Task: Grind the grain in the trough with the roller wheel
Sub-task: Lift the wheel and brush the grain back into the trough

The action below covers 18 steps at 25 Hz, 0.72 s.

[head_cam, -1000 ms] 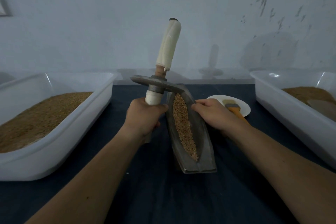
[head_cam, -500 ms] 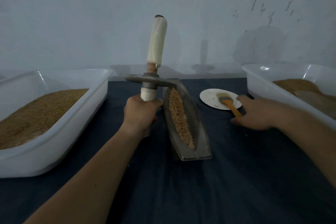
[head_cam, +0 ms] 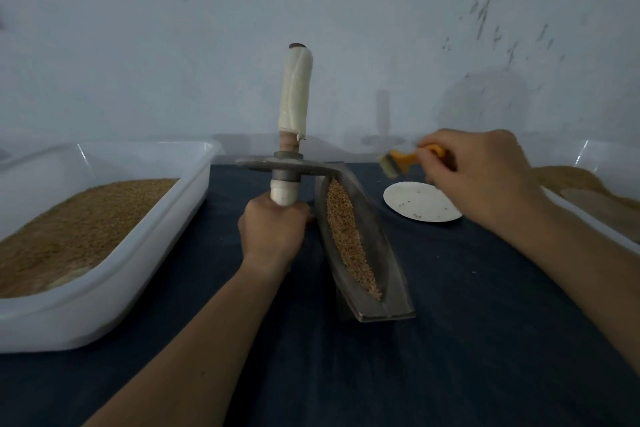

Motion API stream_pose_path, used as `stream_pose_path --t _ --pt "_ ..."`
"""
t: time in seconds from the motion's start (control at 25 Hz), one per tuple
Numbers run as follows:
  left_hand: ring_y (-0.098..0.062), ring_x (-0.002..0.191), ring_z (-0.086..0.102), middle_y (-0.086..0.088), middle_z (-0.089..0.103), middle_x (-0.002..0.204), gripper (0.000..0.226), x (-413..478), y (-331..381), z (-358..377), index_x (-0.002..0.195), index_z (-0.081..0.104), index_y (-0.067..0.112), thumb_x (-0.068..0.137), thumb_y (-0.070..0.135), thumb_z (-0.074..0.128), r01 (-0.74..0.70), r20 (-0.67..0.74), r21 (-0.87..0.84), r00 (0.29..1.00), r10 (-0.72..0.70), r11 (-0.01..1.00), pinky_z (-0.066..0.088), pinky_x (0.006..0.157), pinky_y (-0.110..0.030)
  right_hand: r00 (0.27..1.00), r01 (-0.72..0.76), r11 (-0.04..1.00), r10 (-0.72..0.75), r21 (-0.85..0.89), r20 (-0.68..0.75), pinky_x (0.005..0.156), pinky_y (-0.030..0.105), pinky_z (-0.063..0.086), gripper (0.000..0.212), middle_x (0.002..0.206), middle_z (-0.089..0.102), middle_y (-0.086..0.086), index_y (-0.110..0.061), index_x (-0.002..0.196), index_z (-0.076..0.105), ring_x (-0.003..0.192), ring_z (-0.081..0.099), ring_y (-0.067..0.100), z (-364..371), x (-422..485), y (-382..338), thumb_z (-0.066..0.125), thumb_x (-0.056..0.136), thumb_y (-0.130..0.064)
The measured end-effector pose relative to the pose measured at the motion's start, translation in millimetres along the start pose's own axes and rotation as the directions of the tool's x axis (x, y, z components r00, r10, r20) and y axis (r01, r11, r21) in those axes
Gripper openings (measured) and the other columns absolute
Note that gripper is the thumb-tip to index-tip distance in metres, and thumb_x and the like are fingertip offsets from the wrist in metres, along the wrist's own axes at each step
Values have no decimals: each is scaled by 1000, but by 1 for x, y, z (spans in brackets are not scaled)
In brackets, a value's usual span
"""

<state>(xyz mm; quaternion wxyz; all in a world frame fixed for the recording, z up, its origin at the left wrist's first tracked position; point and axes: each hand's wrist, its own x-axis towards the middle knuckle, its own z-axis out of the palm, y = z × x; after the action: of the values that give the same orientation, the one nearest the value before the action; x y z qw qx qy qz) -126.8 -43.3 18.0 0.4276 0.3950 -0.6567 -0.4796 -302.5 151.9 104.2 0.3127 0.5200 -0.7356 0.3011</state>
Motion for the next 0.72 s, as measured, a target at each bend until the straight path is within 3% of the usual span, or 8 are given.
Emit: stream_pose_path --t 0.12,0.28,0.44,0.72 --pt "-29 66 68 -7 70 67 15 -1 0 -1 73 68 12 74 27 65 -14 -54 9 998 14 1000 55 52 -38 988 155 987 -156 29 14 52 22 47 16 62 63 -8 -18 96 76 50 54 3 20 11 -34 63 99 -27" --pt "-27 59 64 -12 66 65 18 -3 -1 -2 72 64 9 76 27 66 -29 -79 -14 996 28 999 50 48 -33 979 142 989 -146 35 143 62 38 52 27 71 67 1 -12 99 74 60 60 15 48 25 -49 54 103 -30" --pt "-28 61 66 -10 66 64 16 -1 -2 -1 72 63 12 76 27 67 -40 -61 -21 997 38 999 54 51 -38 948 145 989 -145 21 282 66 41 52 37 73 67 0 -14 98 73 63 60 16 57 15 -55 45 105 -37" --pt "-24 61 66 -4 65 62 13 0 -3 1 70 63 16 76 28 66 -62 -65 18 996 63 998 55 53 -38 911 180 984 -170 7 376 52 23 44 37 58 54 -12 -26 82 67 51 53 4 14 -21 -81 39 100 -41"
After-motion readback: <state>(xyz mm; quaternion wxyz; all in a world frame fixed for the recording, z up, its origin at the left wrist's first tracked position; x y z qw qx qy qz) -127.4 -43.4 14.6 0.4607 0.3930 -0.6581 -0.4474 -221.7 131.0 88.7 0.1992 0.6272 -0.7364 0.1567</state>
